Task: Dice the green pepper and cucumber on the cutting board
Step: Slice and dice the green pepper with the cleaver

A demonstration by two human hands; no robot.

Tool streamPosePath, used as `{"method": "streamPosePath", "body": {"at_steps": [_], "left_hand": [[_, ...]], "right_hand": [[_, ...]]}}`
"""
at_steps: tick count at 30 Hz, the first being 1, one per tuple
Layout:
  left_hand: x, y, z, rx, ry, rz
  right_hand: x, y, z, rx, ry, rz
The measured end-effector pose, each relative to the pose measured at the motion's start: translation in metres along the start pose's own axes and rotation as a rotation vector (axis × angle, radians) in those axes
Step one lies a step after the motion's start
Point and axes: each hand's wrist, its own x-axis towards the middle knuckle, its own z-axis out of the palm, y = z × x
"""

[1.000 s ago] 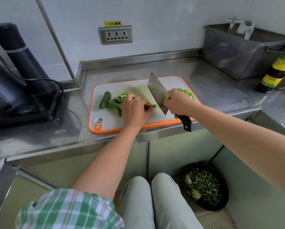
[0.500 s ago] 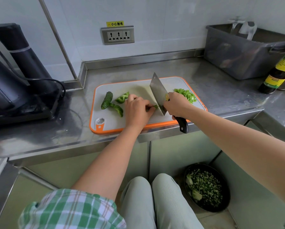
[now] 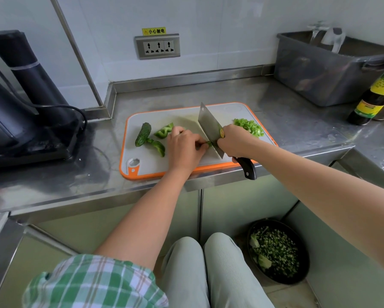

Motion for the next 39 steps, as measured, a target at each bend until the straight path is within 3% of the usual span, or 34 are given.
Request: {"method": "streamPosePath", "body": {"at_steps": [14, 25, 34, 39], "left_hand": [[0.015, 0.028, 0.013, 0.064, -0.054, 0.061], [0.004, 0.022, 0.012, 0.052, 0.018, 0.085], [0.004, 0.020, 0.012, 0.021, 0.020, 0.074], [0.004, 0.019, 0.013, 0.034, 0.027, 0.093]], "right_hand": [[0.000, 0.033, -0.028, 0.158, 0.090, 0.058], [-0.002, 0.026, -0.018, -0.046, 0.018, 0.003], [-0.003, 0.028, -0.019, 0.060, 0.080, 0.028], [-0.006, 0.023, -0.018, -0.030, 0.040, 0.018]]}}
